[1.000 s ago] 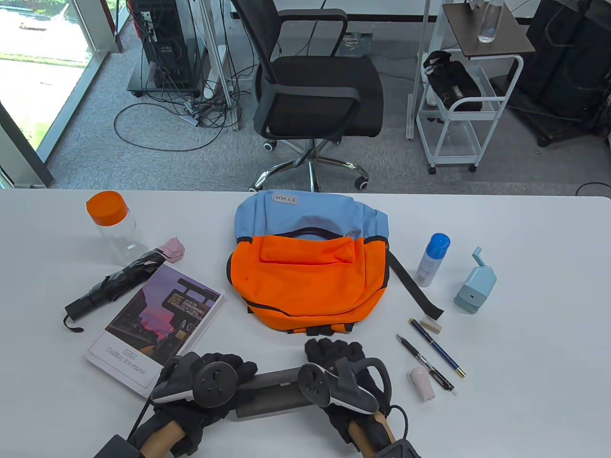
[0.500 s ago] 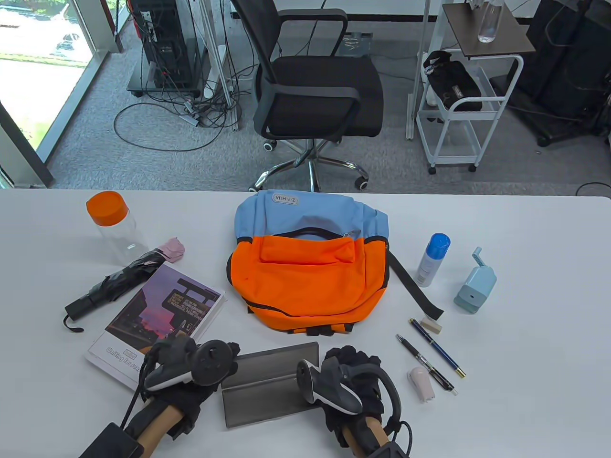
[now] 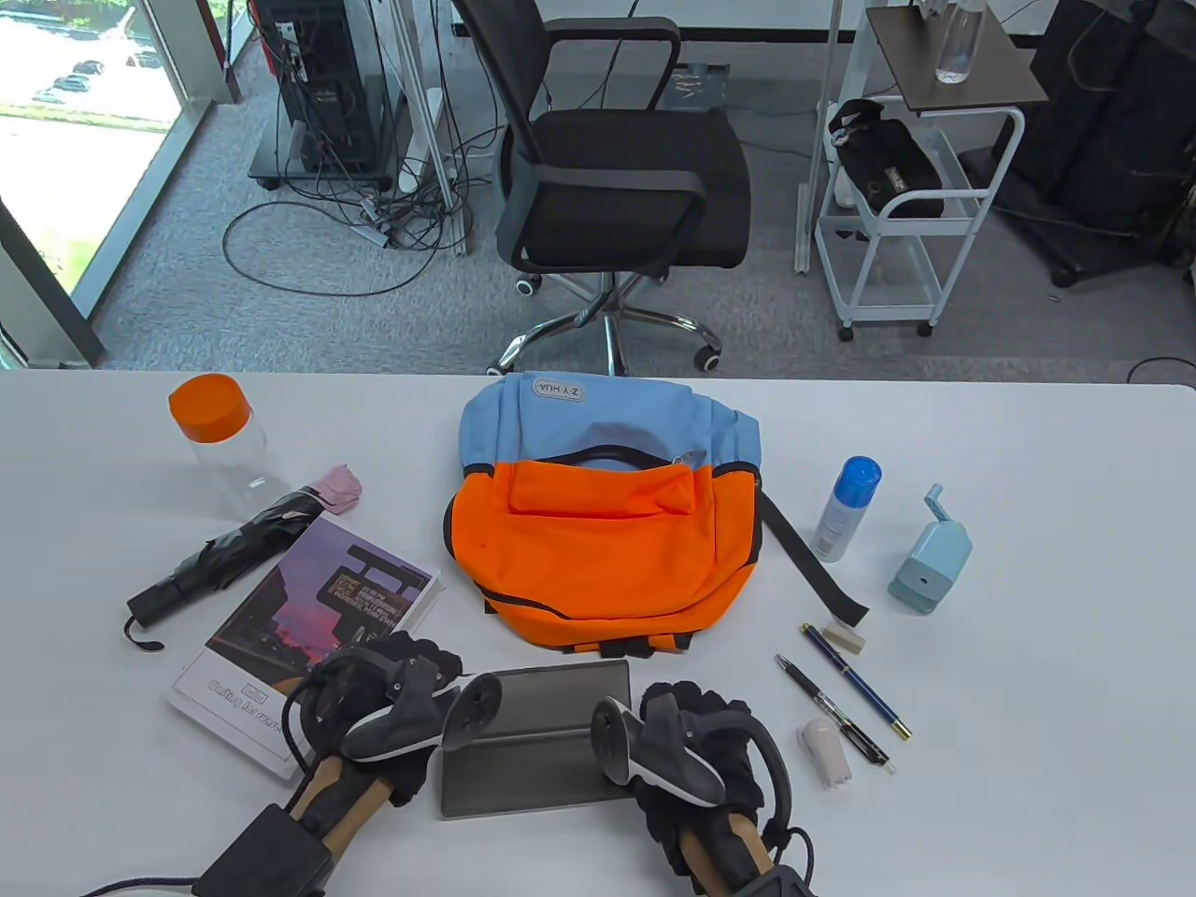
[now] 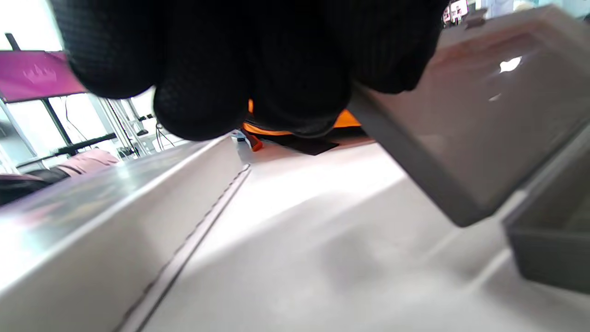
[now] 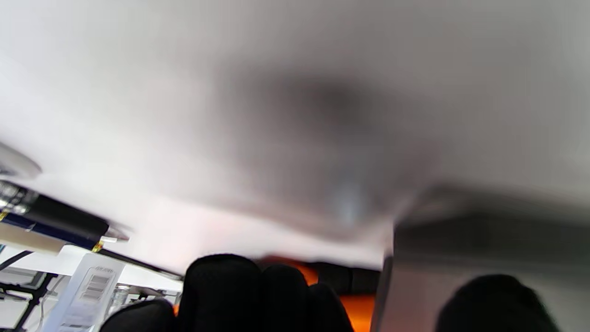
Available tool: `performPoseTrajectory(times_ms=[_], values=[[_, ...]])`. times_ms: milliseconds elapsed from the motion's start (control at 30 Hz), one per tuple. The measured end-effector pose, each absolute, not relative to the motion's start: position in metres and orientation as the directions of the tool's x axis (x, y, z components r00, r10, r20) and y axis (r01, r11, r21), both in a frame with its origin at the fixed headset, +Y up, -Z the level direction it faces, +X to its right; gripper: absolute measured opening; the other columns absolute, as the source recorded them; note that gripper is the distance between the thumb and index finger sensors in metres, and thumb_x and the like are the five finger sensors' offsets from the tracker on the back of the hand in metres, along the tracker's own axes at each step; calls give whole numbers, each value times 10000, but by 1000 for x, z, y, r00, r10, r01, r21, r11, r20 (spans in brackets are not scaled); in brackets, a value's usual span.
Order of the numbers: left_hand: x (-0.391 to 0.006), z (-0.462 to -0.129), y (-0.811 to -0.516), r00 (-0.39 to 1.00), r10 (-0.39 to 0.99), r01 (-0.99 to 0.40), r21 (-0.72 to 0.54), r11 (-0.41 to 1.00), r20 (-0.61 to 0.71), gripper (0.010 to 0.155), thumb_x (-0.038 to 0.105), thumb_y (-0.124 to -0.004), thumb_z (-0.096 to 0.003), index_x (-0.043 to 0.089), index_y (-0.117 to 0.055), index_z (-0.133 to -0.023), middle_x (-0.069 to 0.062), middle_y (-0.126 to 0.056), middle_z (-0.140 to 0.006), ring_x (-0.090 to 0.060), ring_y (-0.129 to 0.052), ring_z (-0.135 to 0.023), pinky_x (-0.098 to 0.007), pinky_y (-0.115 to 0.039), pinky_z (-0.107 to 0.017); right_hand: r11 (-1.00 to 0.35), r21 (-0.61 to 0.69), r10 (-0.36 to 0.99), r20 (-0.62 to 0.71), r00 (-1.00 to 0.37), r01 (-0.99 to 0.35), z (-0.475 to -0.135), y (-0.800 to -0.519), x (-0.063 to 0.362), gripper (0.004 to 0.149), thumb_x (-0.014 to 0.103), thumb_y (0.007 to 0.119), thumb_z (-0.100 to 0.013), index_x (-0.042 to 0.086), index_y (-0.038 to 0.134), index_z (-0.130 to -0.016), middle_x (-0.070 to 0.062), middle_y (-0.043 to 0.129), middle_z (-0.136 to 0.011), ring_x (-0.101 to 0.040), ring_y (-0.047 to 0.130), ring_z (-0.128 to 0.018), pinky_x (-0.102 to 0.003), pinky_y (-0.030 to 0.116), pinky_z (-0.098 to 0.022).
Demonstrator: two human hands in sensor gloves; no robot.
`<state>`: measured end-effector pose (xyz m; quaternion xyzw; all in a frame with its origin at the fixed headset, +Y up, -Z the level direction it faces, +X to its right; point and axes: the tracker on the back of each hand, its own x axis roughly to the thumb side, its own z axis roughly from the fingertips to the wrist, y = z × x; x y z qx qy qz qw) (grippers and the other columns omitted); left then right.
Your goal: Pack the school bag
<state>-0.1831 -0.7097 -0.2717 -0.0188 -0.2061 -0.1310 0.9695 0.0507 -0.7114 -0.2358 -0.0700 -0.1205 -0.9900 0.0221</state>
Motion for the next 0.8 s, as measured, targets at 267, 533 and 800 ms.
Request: performPoseTrajectory(times_ms=[267, 533, 800], values=[[-188, -265, -701, 883, -198, 202, 36, 979, 426, 515, 421, -801, -464, 144, -967, -866, 20, -1024, -603, -275, -1000, -587, -476, -875, -483, -984, 91, 133, -199, -971, -154, -256, -655, 169, 533, 393, 784, -437, 153, 773, -913, -153, 852, -842, -385, 890, -687, -626, 693, -604], [-190, -263, -697, 883, -199, 198, 46, 979, 424, 522, 424, -799, -465, 143, -960, -875, 15, -1020, -616, -279, -995, -598, -482, -869, -494, -905, 402, -257, -256, -932, 140, -272, -721, 252, 544, 417, 820, -392, 176, 801, -879, -91, 888, -766, -310, 916, -629, -578, 735, -590], [-191, -263, -697, 887, -189, 191, 37, 981, 421, 519, 423, -798, -465, 143, -962, -871, 14, -1020, -615, -282, -995, -598, -485, -868, -494, -910, 356, -283, -154, -947, 214, -277, -740, 249, 479, 366, 865, -372, 111, 860, -777, -98, 924, -593, -255, 922, -486, -544, 779, -547]])
